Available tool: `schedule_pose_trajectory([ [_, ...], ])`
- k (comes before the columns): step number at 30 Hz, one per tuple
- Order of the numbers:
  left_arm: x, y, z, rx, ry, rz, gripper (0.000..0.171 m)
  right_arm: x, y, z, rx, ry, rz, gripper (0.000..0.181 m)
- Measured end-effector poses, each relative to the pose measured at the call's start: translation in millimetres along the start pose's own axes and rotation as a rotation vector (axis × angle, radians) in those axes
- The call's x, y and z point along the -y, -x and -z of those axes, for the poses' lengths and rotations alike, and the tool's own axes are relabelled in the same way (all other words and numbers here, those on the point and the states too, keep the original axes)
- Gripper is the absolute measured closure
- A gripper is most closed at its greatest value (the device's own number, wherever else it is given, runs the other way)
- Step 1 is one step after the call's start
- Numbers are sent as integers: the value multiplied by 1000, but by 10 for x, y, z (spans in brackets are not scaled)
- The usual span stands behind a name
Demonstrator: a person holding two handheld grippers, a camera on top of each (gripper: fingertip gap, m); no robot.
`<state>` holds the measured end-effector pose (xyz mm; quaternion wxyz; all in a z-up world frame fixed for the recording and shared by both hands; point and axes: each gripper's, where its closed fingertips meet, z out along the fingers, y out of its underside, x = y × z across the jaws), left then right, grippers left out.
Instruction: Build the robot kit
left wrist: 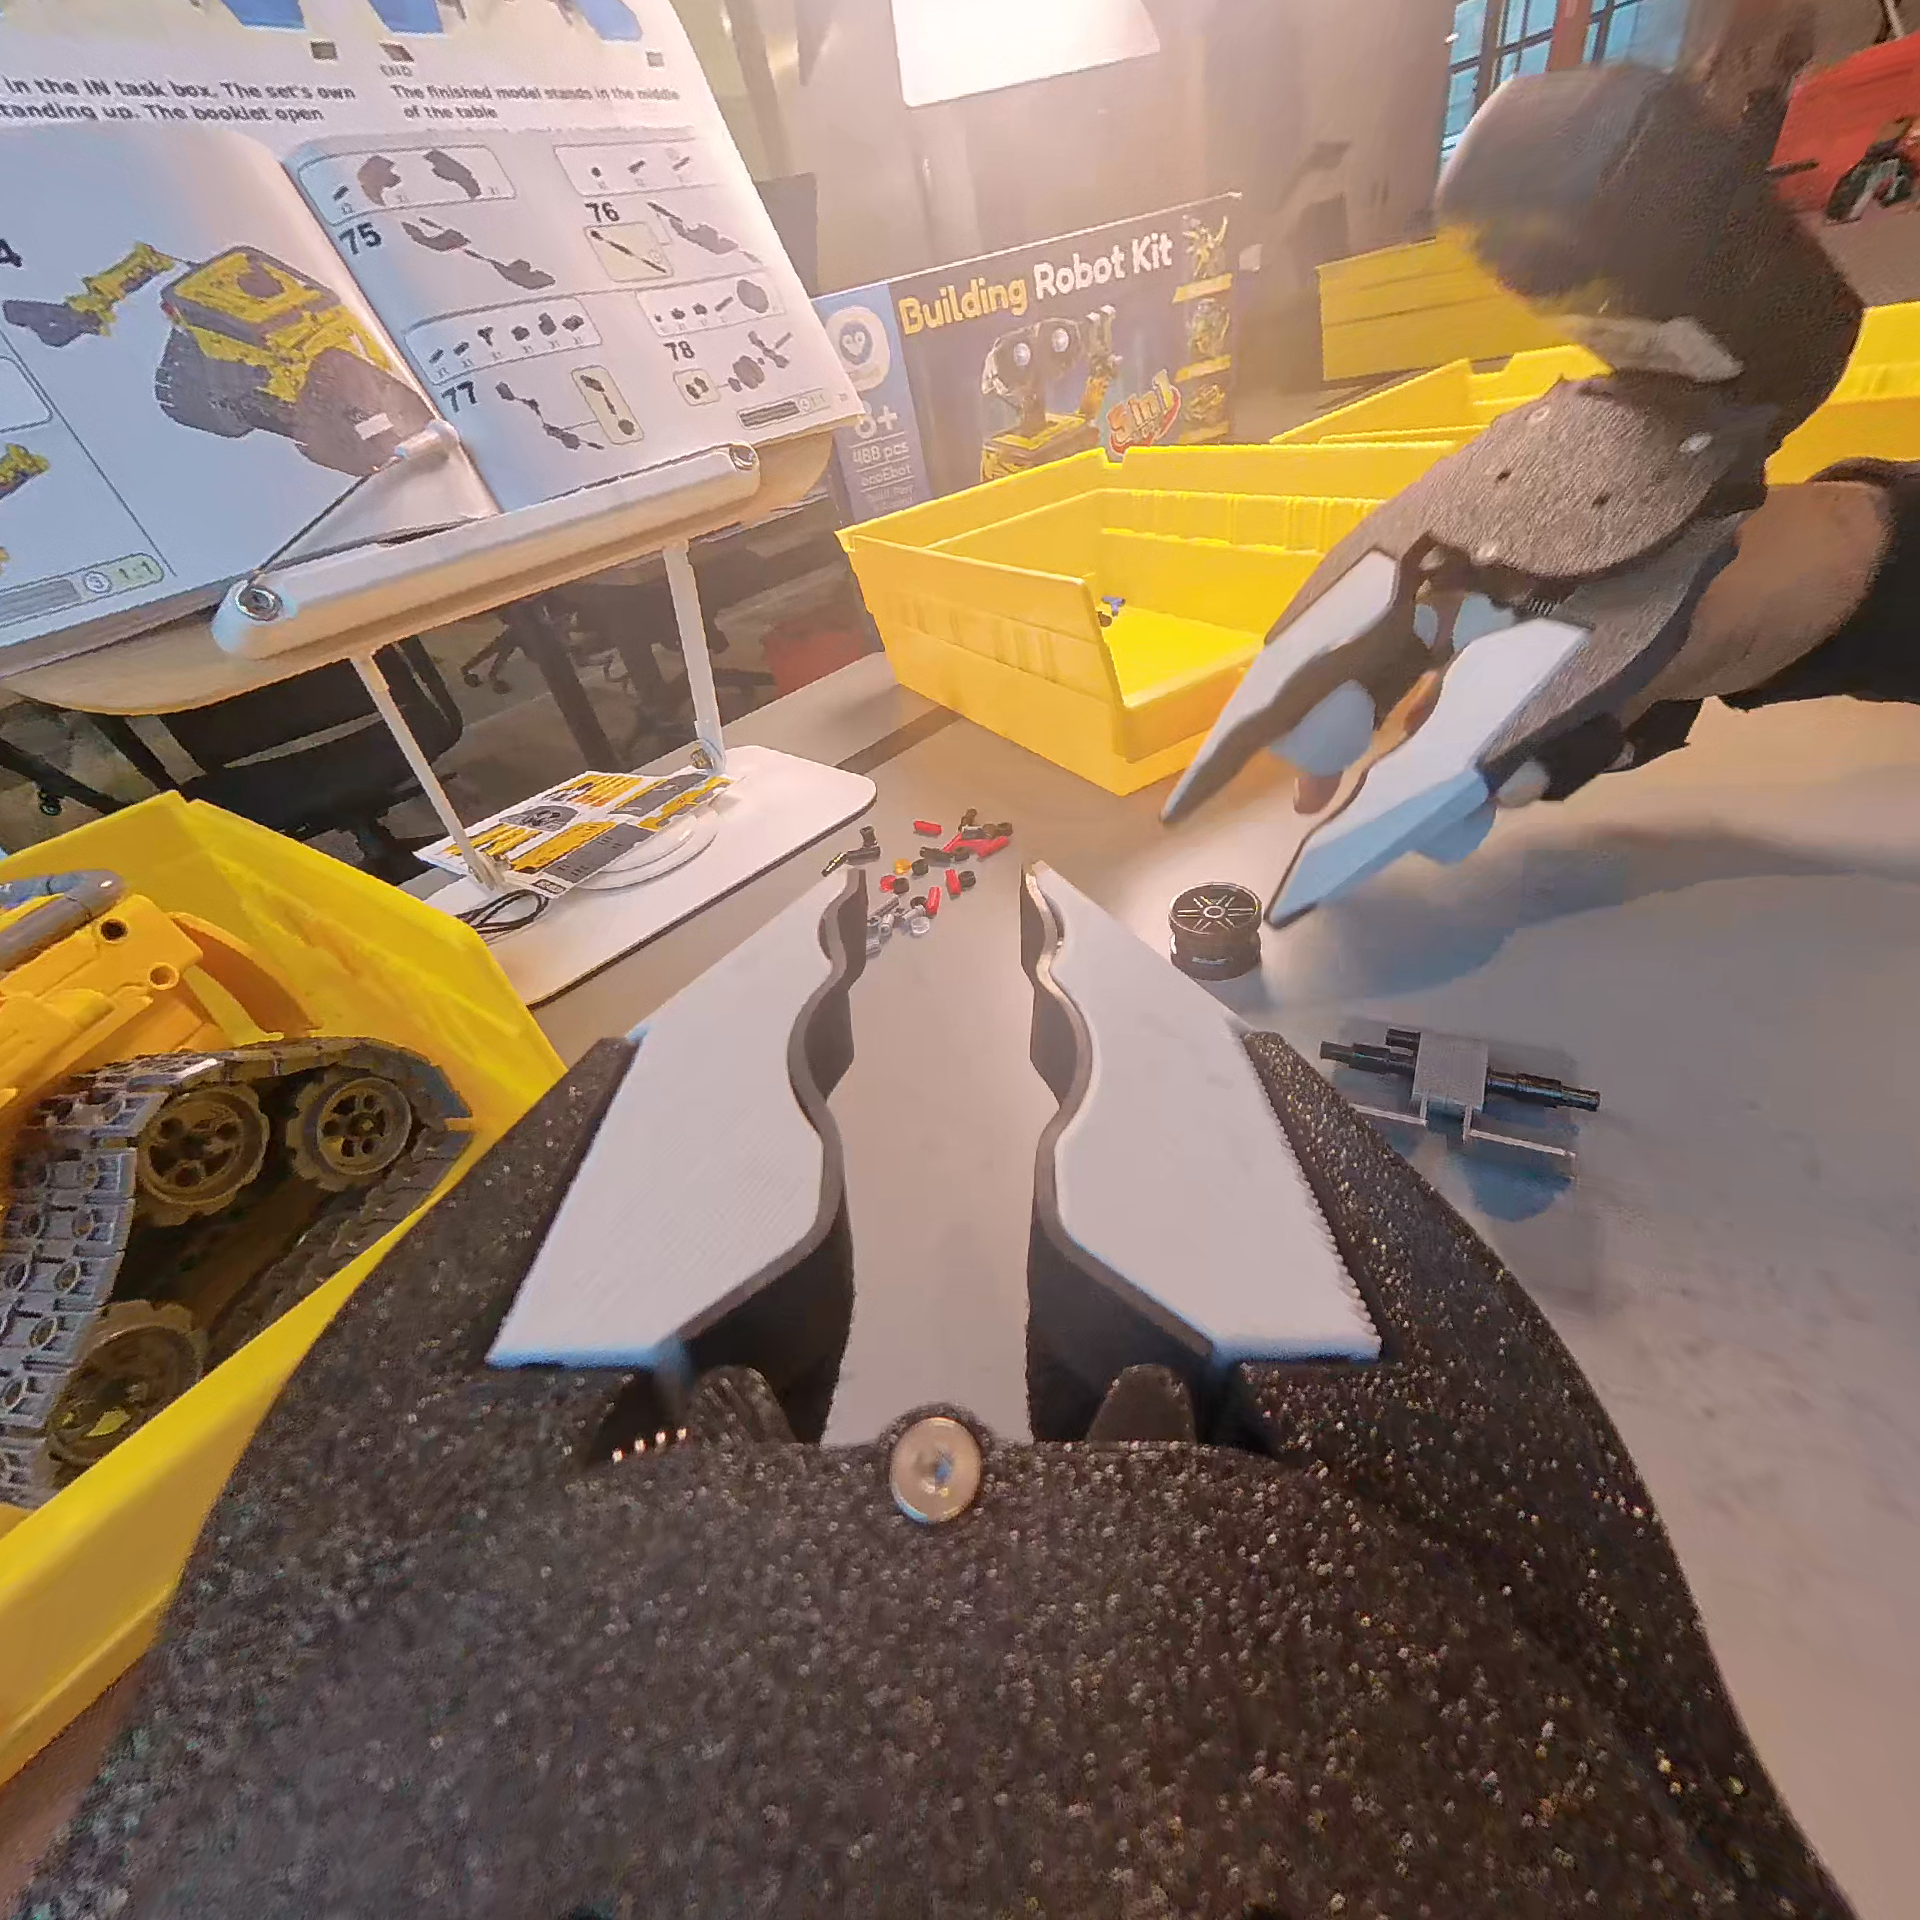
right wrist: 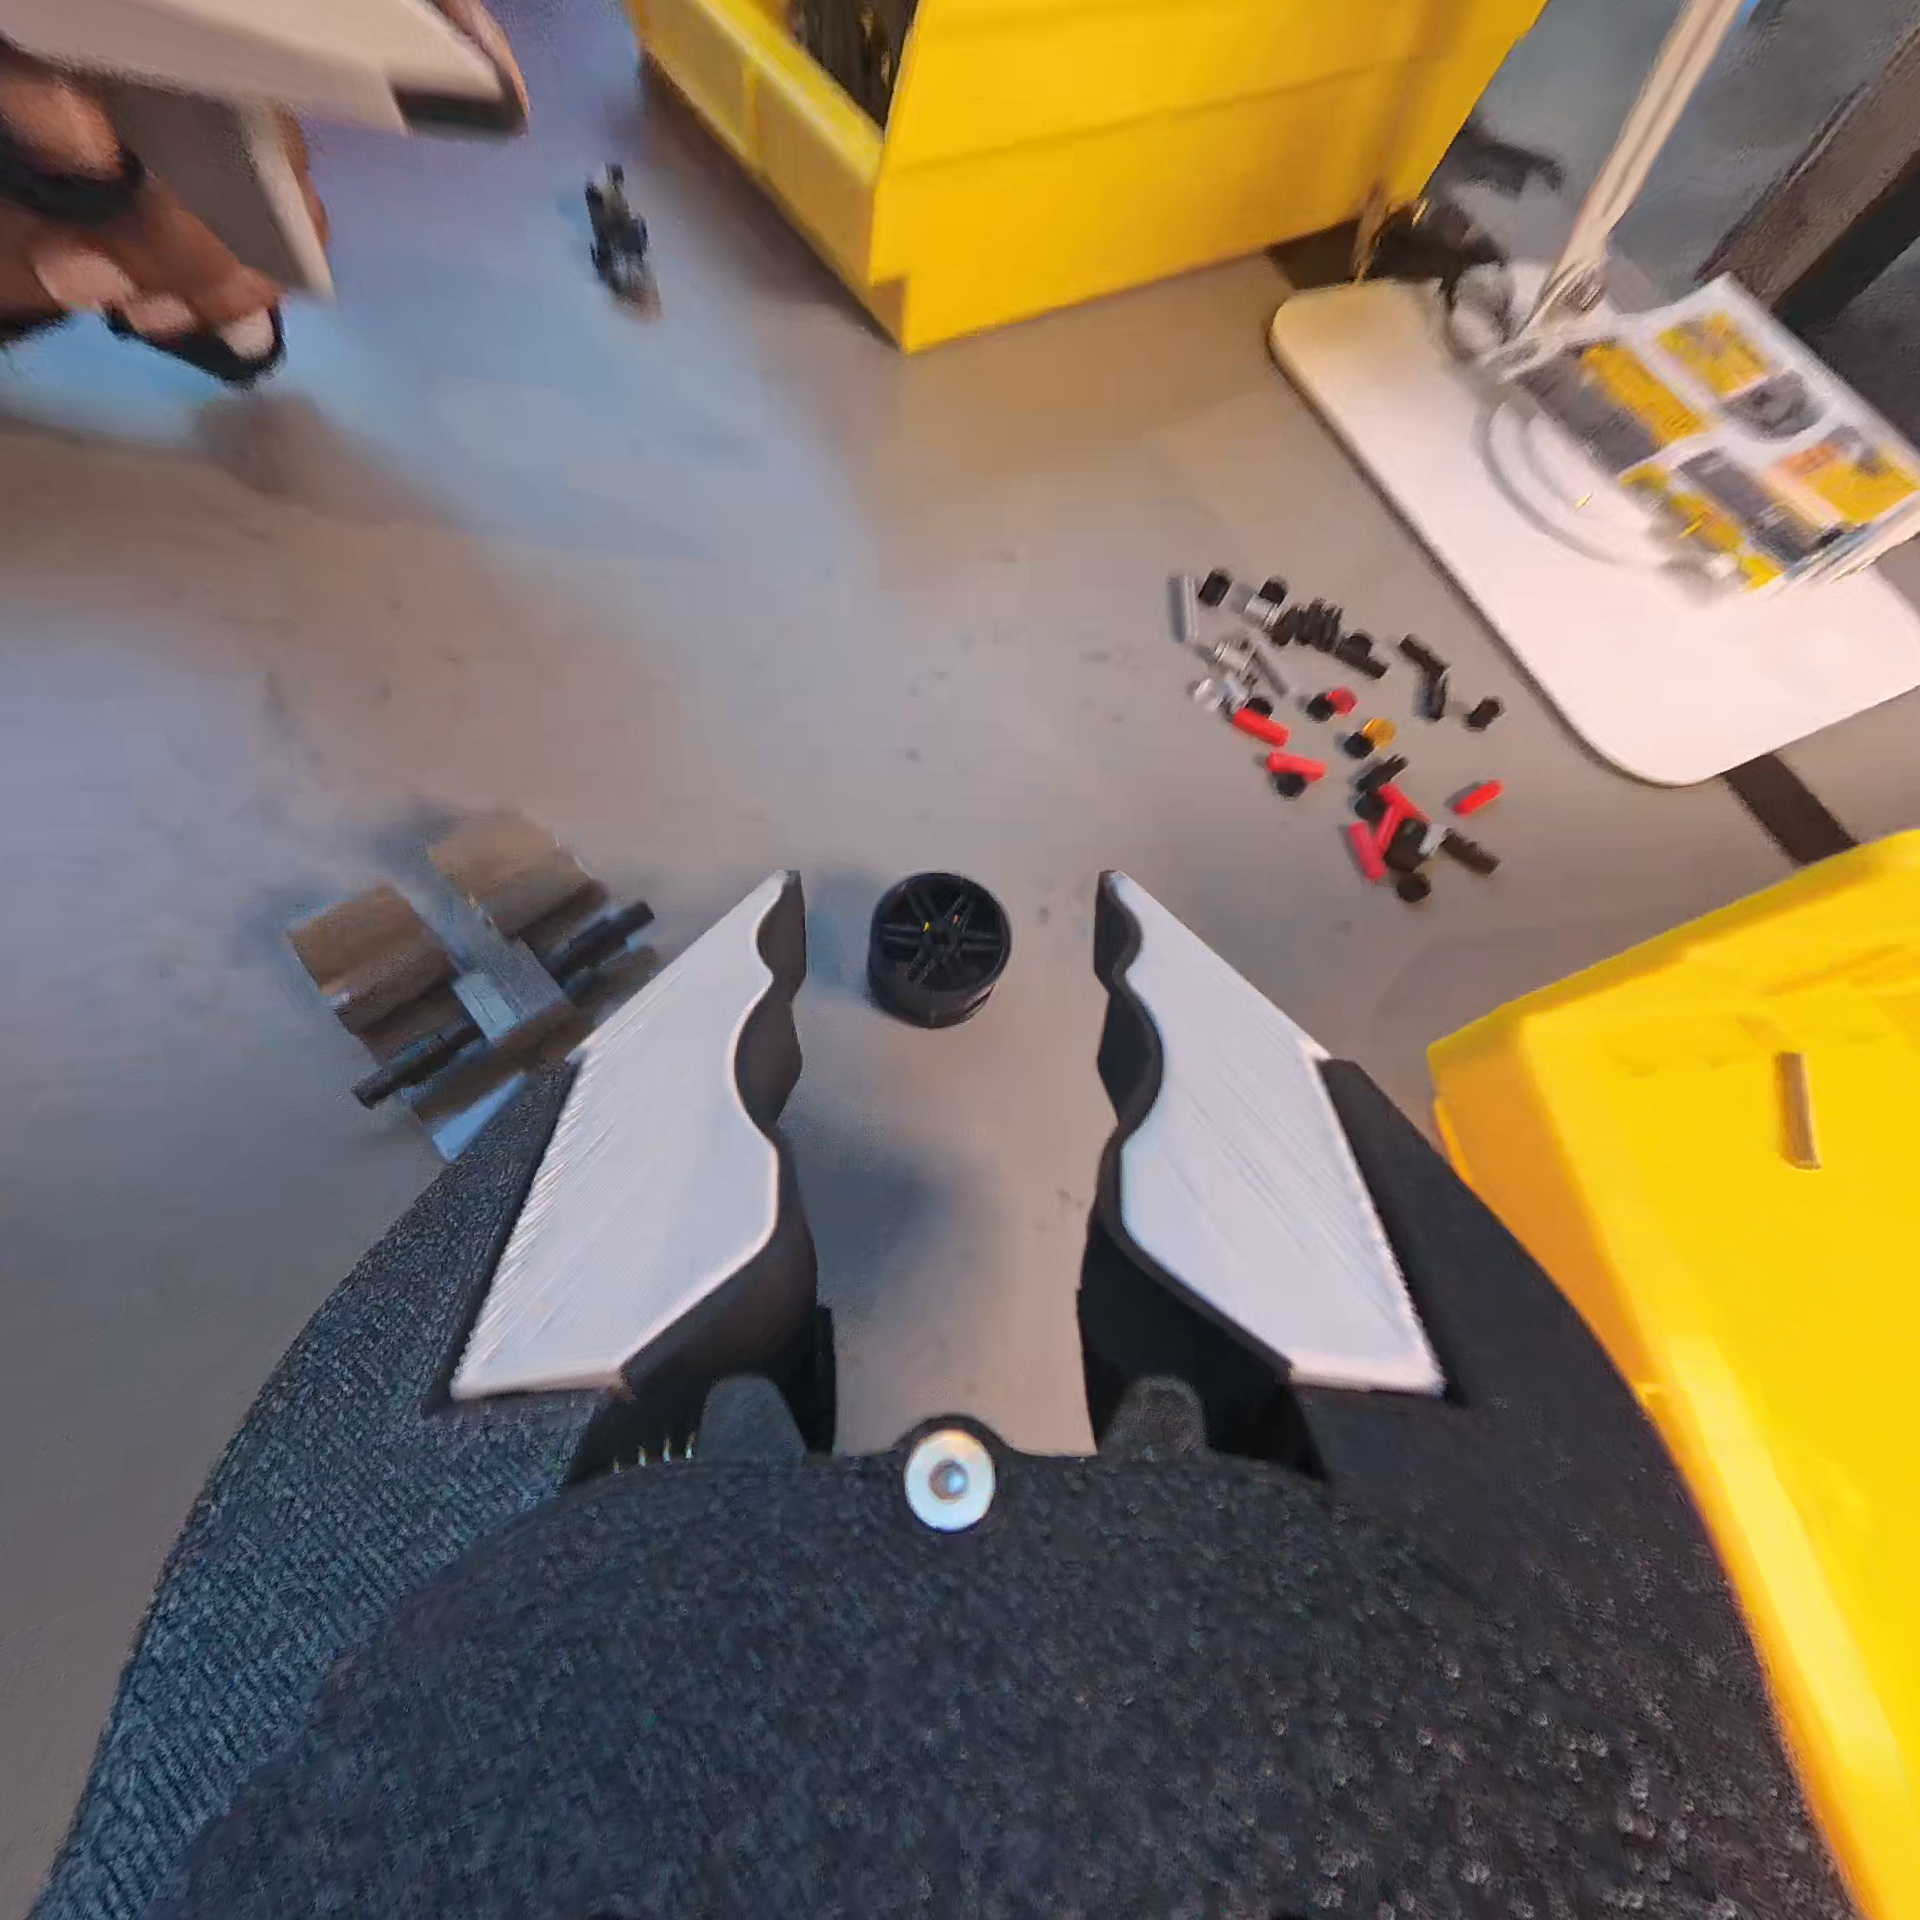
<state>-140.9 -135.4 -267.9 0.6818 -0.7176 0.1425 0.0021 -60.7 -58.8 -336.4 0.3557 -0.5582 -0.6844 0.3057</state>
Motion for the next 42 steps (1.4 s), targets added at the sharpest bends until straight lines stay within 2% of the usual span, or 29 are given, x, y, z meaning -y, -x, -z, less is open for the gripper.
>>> schedule_pose_trajectory([
  [2, -1, 6, 7, 0, -2, 7, 143, 337, -103, 206, -52, -163, -8, 123],
  [5, 1, -5, -1, -9, -7, 18, 143, 862, -400, 578, -186, -386, -17, 130],
  [9, -12, -20, -21, -18, -5, 26, 143, 1315, -1066, 899, -412, -534, -33, 143],
  [12, -11, 1, -13, -11, -7, 32, 144, 1503, -1603, 867, -495, -591, -84, 153],
  [15, -18, 43, -2, 0, -6, 41, 144, 1582, -2083, 657, -558, -568, -97, 164],
  [19, -40, 81, -4, 7, 0, 49, 145, 1681, -2437, 346, -580, -520, -95, 178],
  [26, -68, 79, -26, -3, 12, 57, 146, 1659, -2612, 44, -586, -419, -61, 181],
  [42, -40, 72, -35, -16, -5, 81, 148, 1594, -2631, 19, -583, -430, -40, 178],
])
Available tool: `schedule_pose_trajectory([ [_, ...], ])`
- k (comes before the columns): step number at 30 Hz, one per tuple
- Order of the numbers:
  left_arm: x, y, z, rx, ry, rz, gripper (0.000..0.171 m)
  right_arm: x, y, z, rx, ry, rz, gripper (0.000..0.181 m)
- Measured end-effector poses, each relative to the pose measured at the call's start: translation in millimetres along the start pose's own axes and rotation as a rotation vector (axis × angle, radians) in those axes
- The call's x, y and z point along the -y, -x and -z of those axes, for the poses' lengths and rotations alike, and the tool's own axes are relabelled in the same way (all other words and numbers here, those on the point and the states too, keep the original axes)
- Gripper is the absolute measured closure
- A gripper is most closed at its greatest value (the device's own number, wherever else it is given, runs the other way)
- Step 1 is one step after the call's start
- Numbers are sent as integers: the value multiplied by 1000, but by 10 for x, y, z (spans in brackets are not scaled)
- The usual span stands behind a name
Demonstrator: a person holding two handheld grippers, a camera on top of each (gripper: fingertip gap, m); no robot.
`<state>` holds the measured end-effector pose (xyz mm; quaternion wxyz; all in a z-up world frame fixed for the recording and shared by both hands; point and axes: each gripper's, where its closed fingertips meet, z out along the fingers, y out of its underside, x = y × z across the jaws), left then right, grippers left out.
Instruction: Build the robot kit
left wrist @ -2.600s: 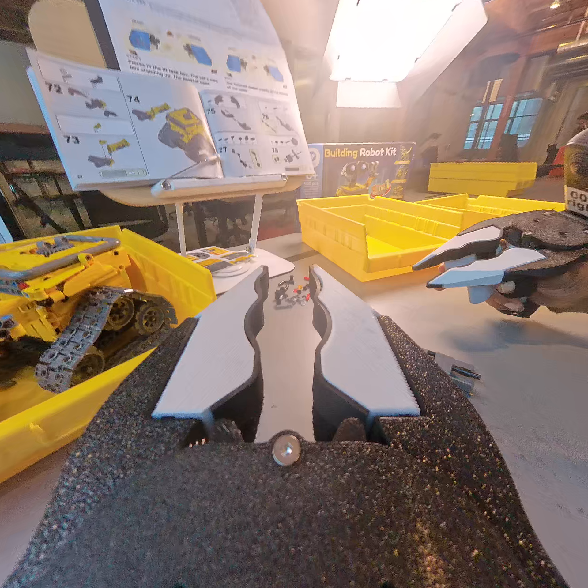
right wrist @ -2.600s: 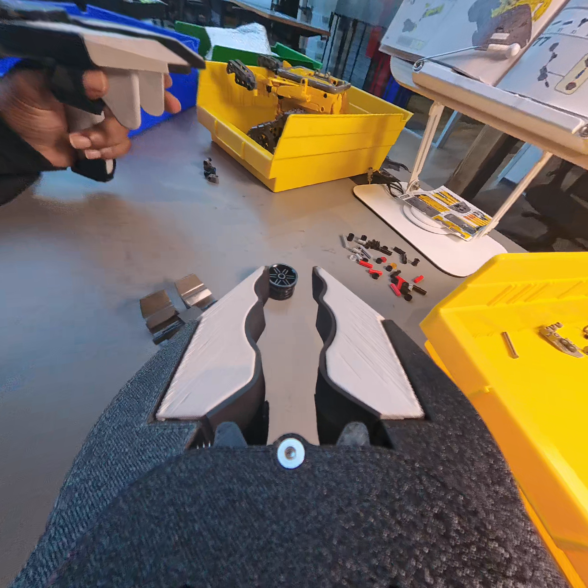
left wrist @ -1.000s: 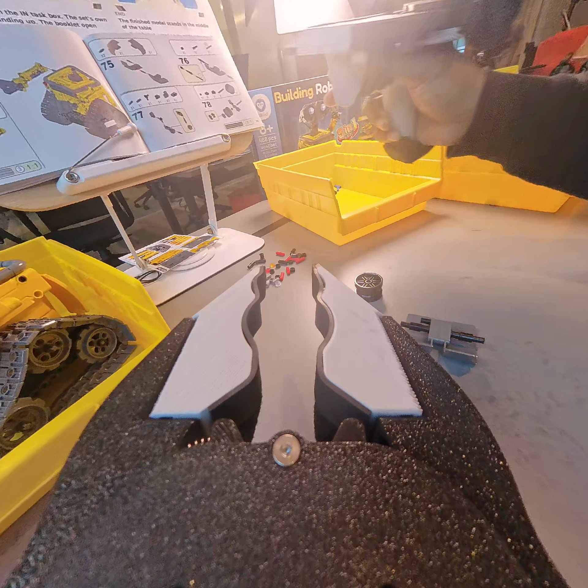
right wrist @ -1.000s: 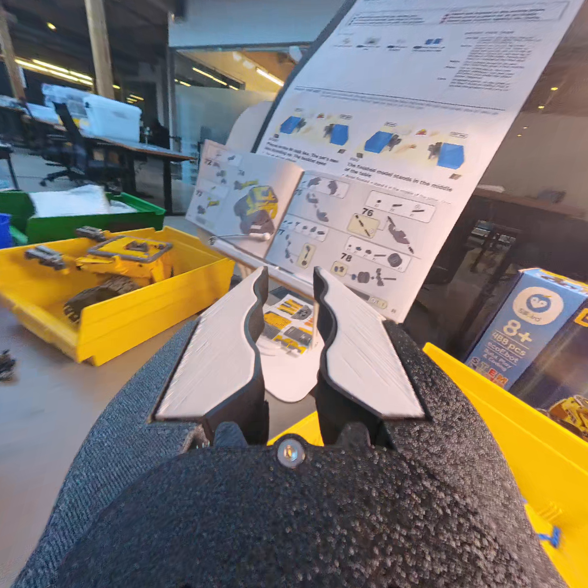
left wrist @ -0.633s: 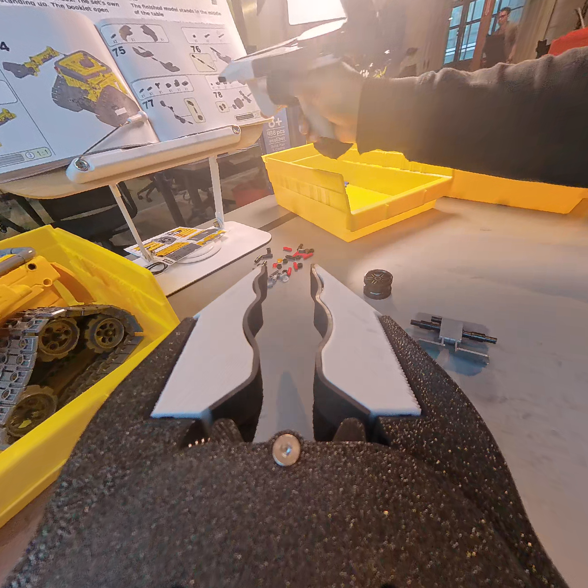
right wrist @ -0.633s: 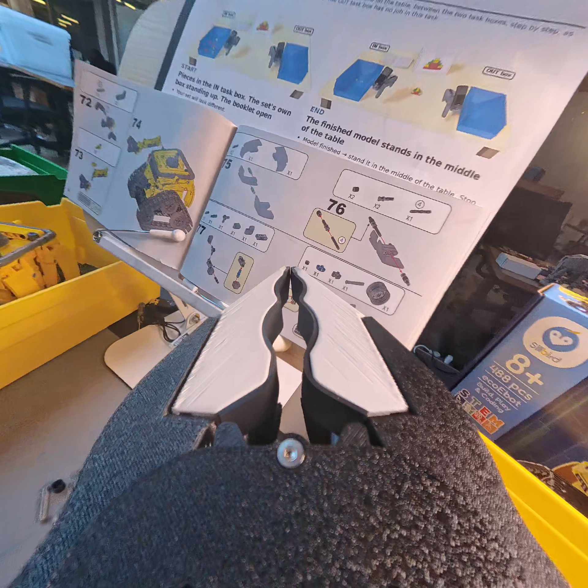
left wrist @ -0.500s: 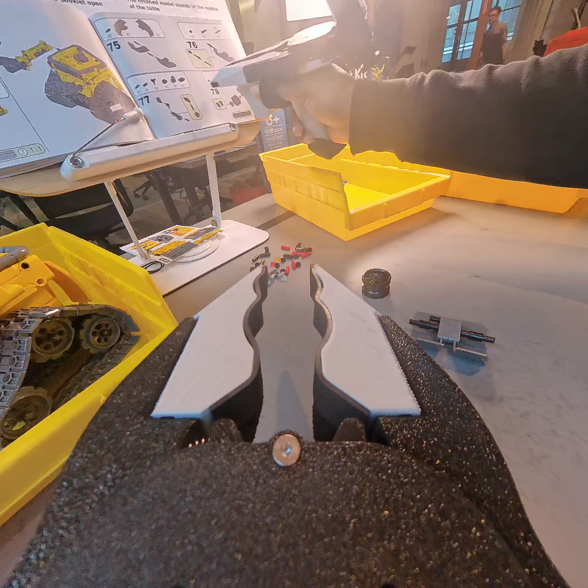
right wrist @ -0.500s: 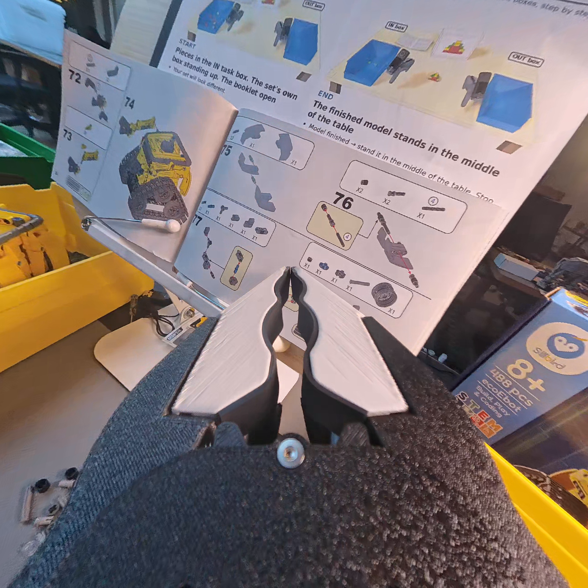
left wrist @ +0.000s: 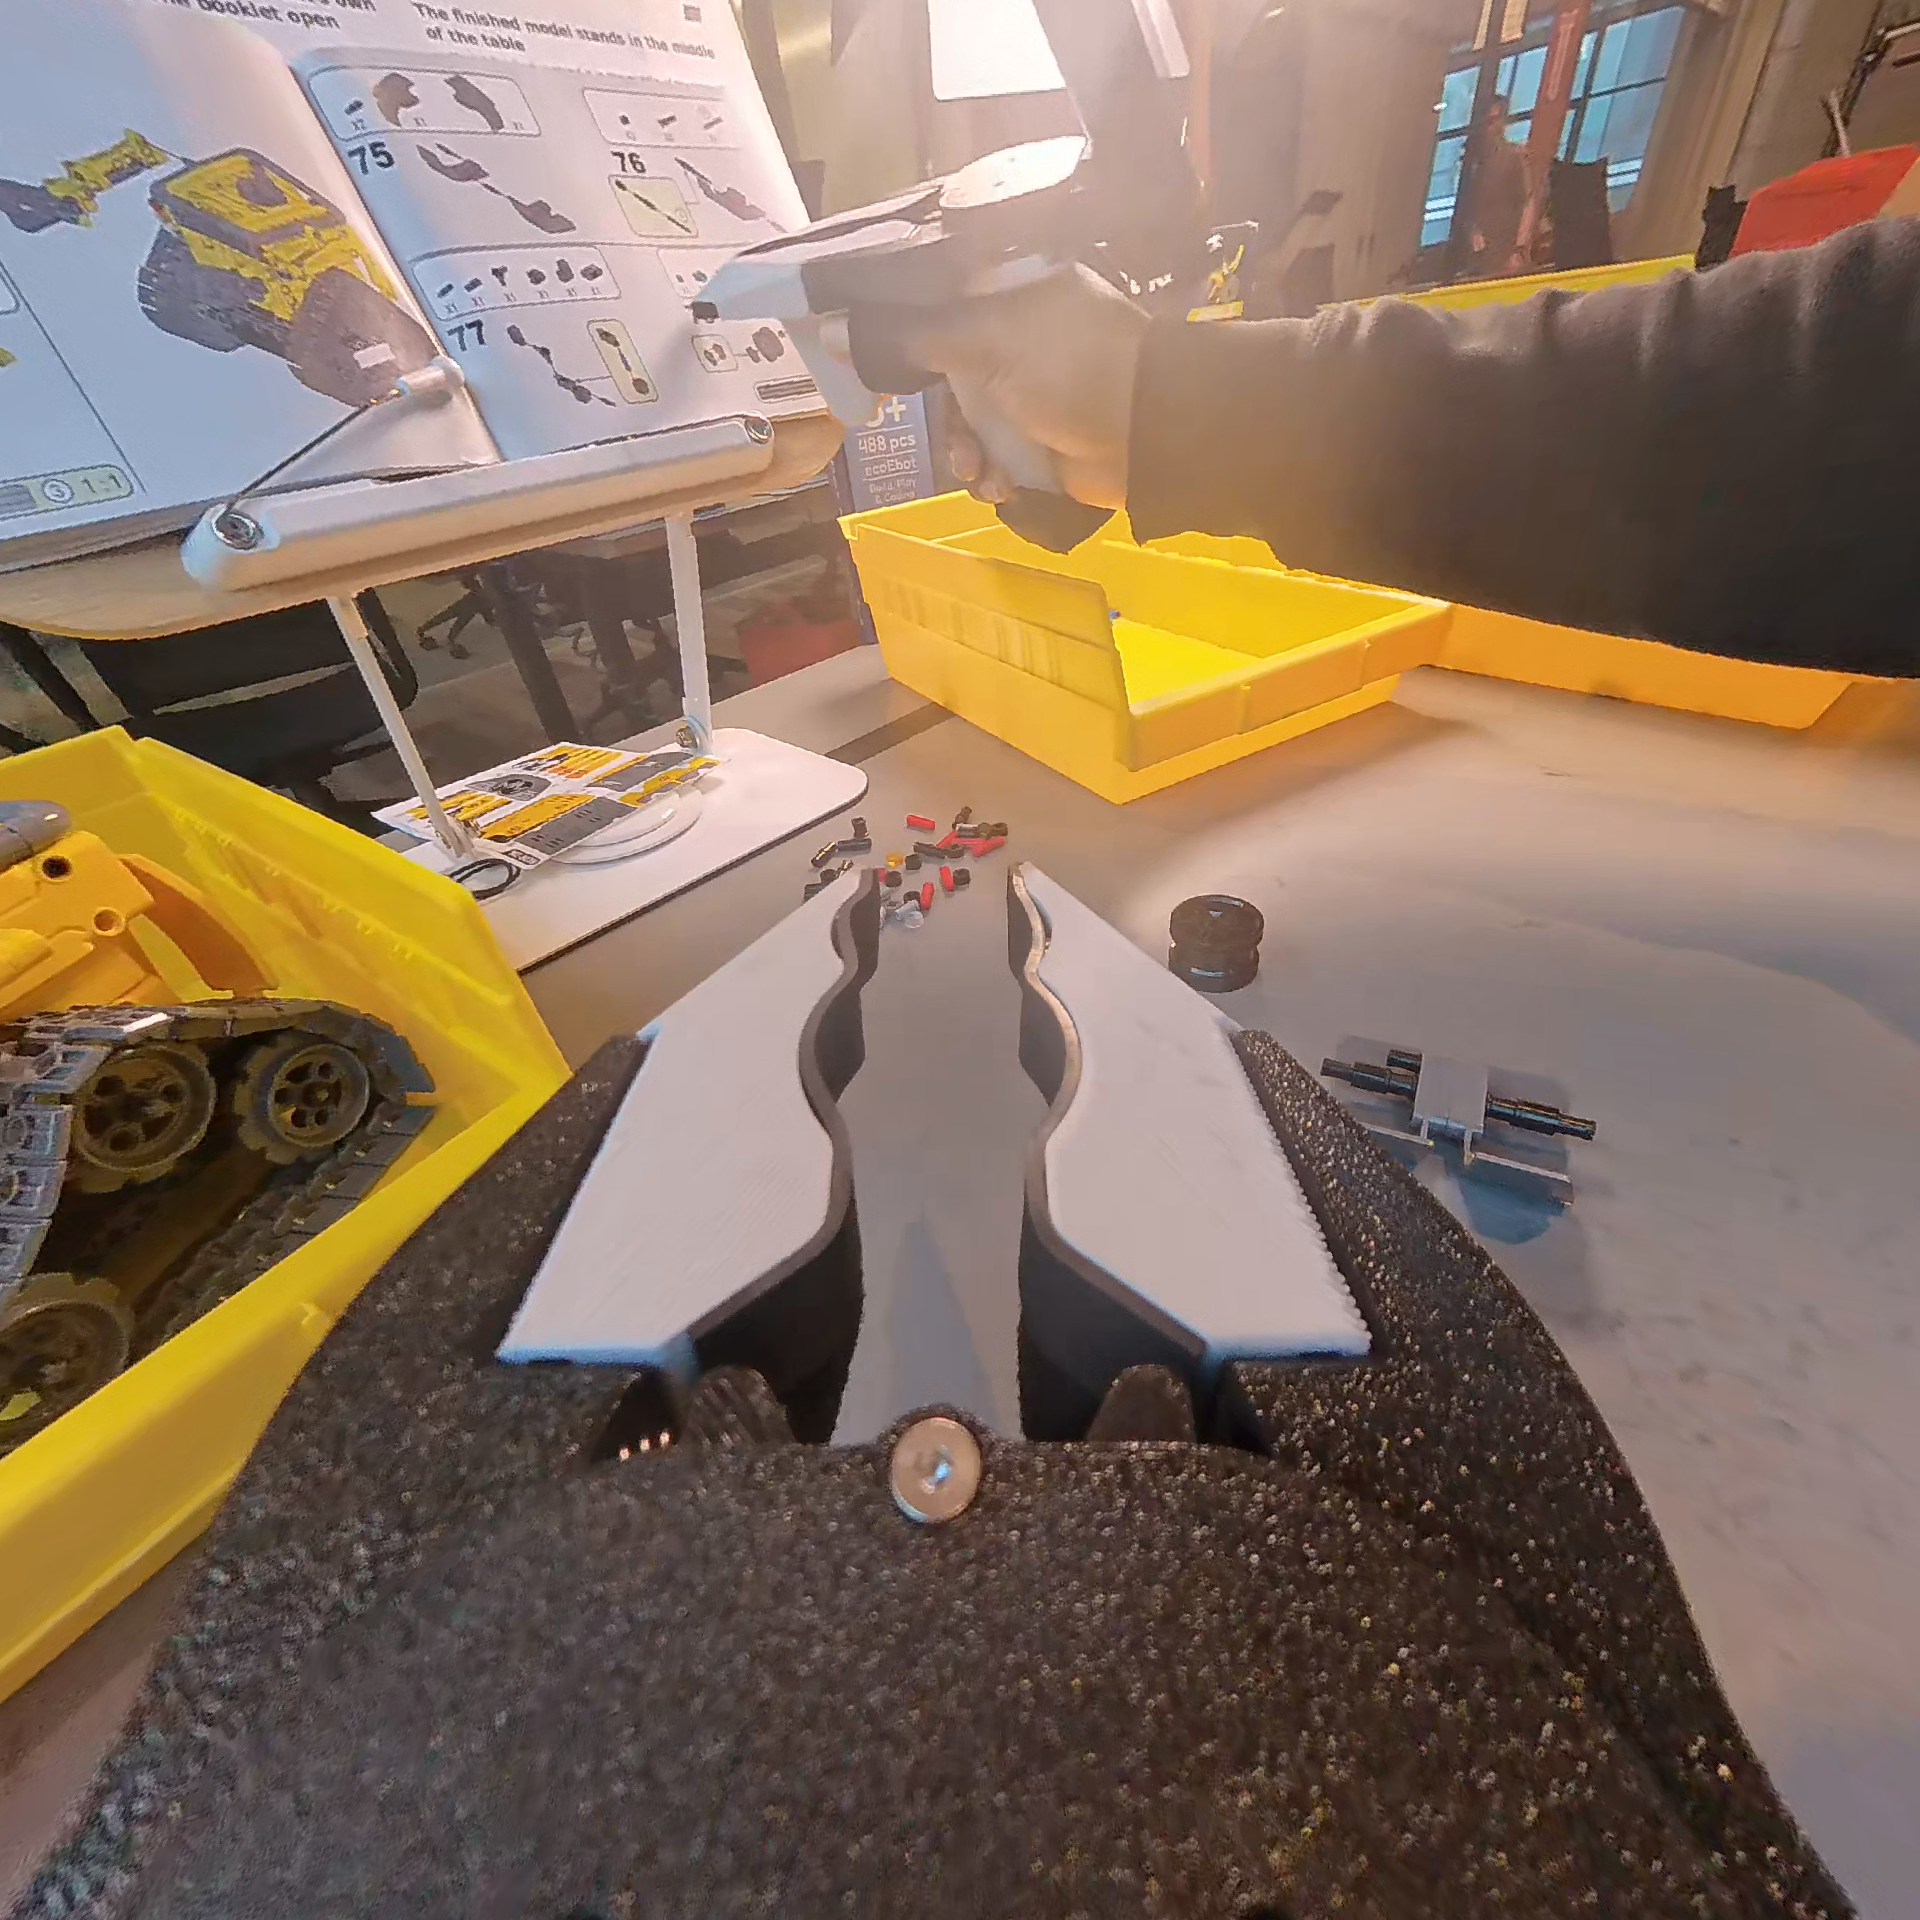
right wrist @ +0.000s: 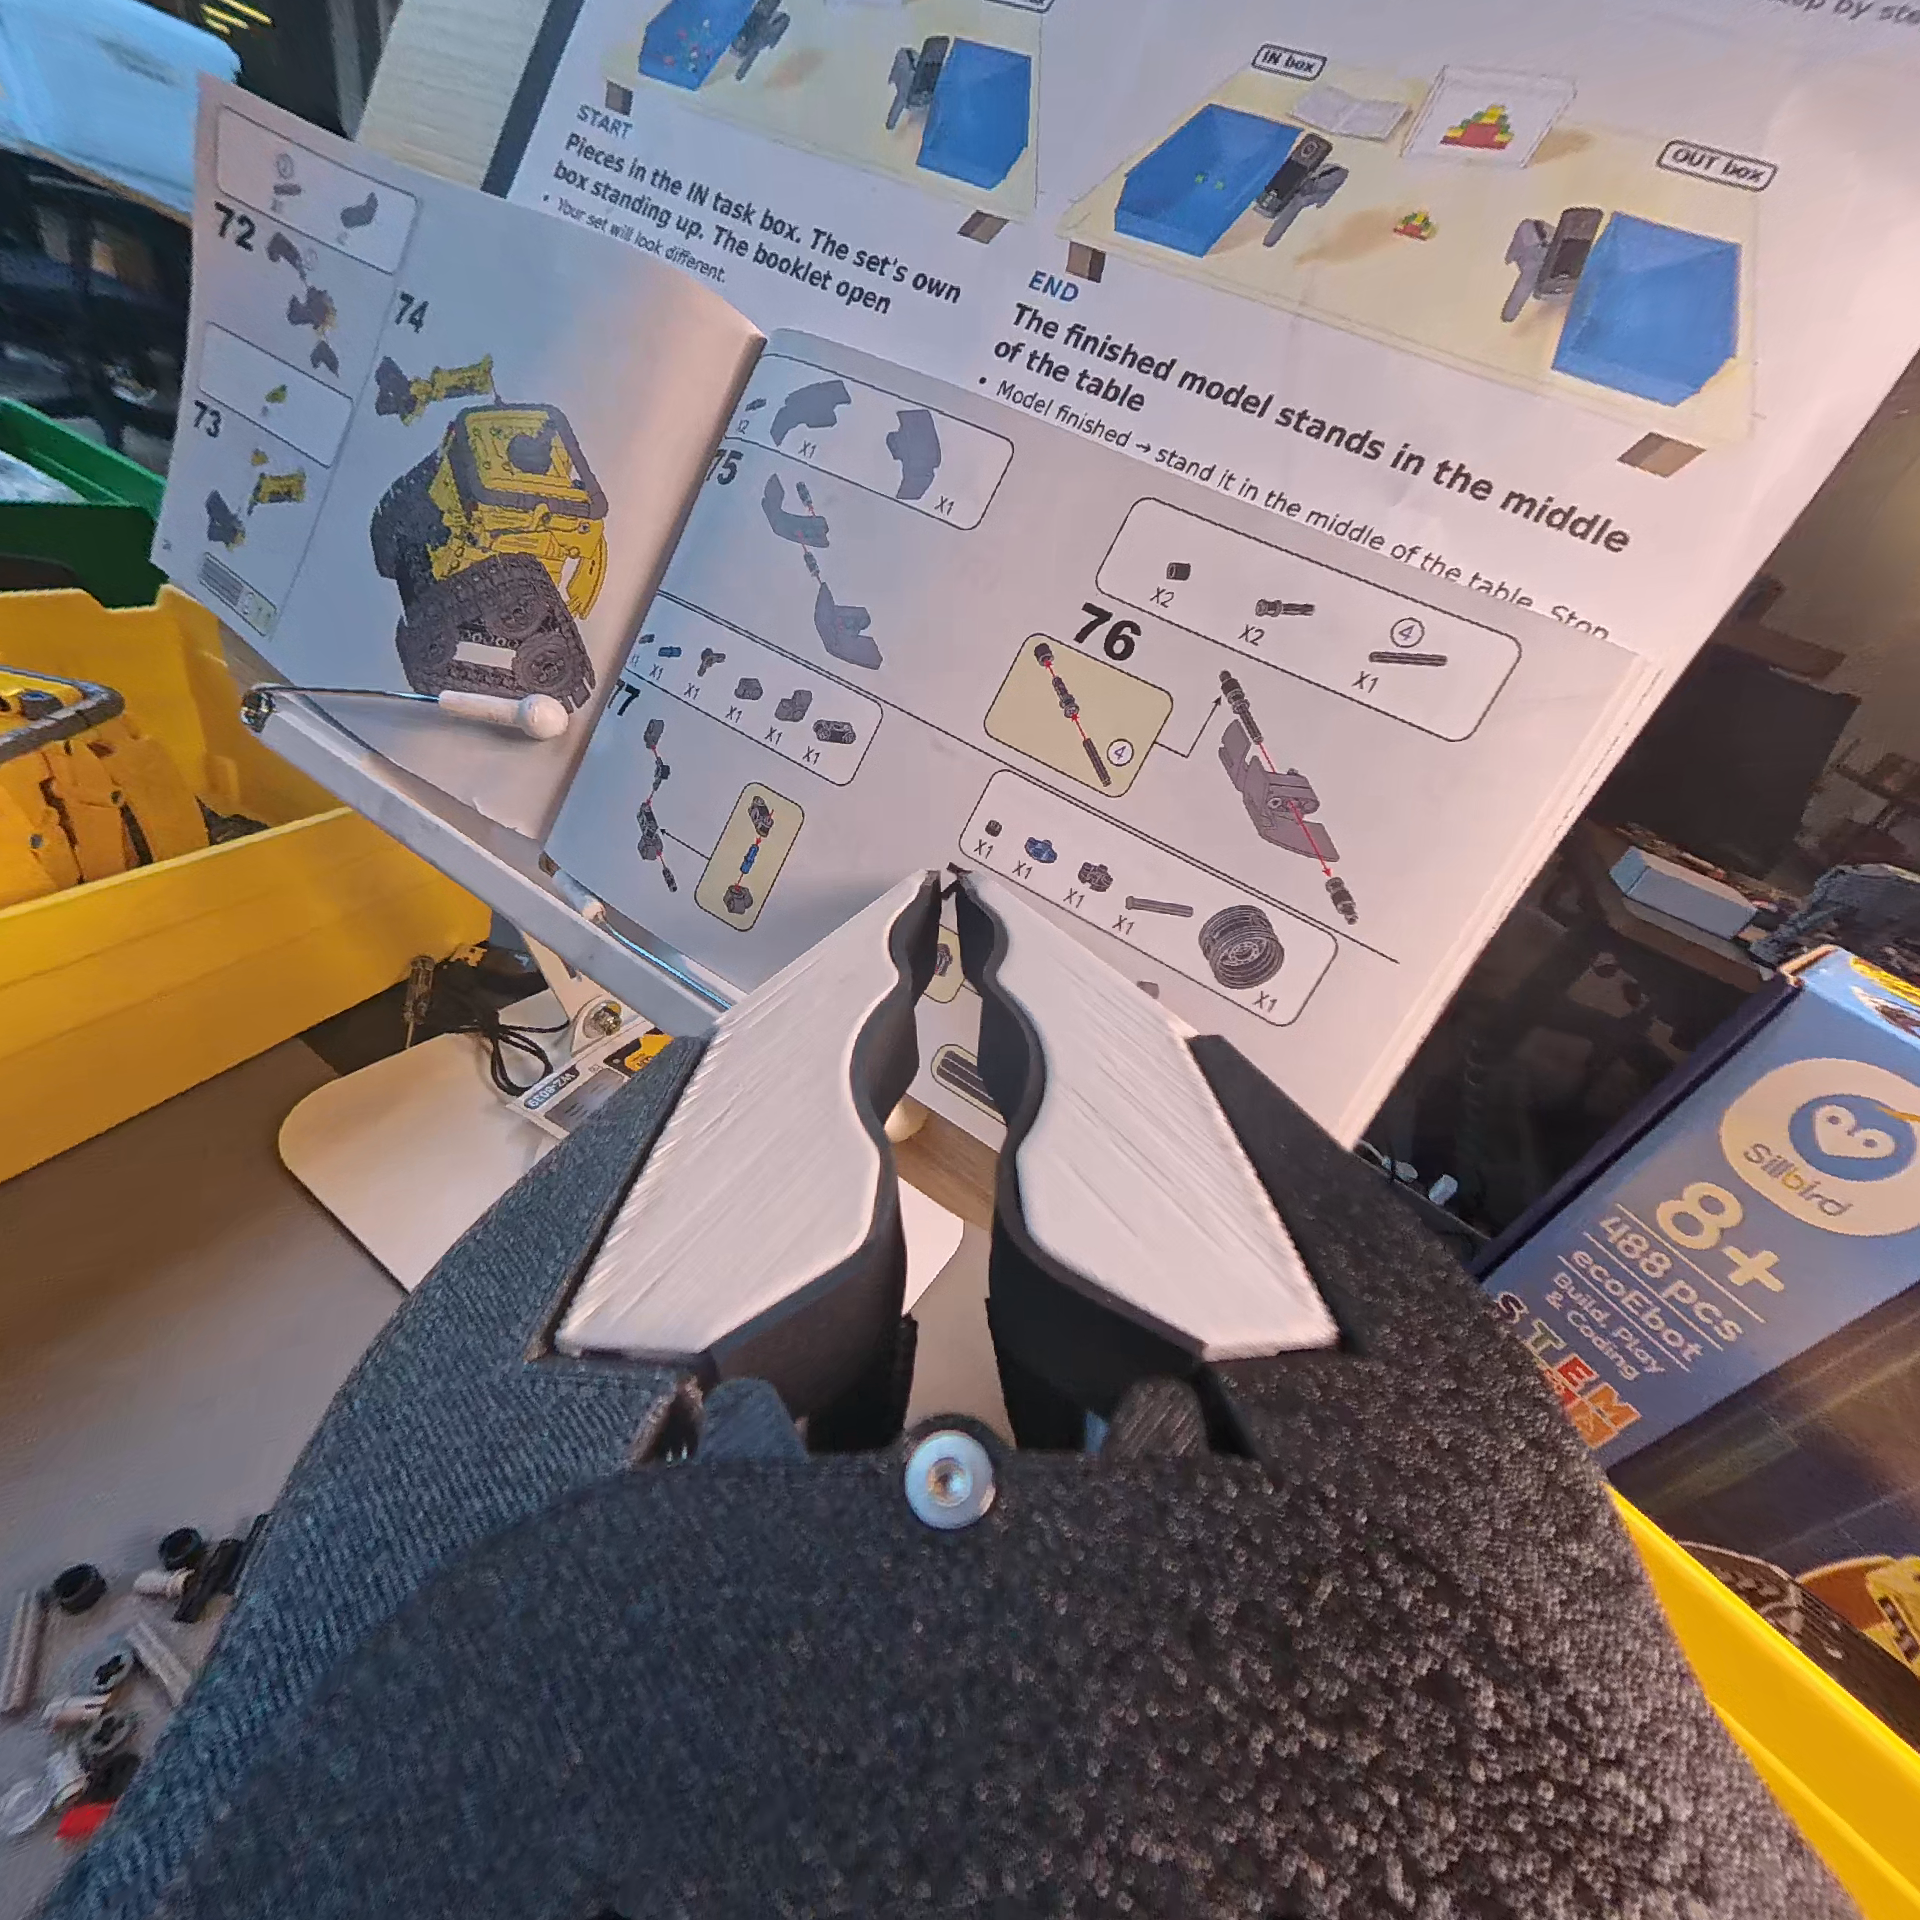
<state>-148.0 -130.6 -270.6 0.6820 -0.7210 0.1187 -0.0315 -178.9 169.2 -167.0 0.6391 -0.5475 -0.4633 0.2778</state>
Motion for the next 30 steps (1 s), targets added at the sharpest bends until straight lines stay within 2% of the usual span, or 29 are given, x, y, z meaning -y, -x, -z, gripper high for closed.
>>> schedule_pose_trajectory([
  [14, 17, -37, -6, -26, -13, -4, 147, 2, -148, 17, -12, -28, 1, 178],
  [19, 12, -29, -8, -21, -10, -3, 147, 130, -47, 167, 31, -62, 10, 176],
  [22, 5, -30, -14, -19, -6, -5, 147, 183, 255, 284, 189, -35, 9, 174],
  [25, 5, -29, -15, -19, -6, -4, 147, 152, 773, 412, 408, 51, 115, 173],
  [27, 5, -29, -15, -19, -6, -4, 147, -62, 1156, 493, 568, 196, 247, 172],
  [30, 5, -33, -14, -20, -6, -7, 147, -586, 1566, 619, 764, 458, 477, 170],
])
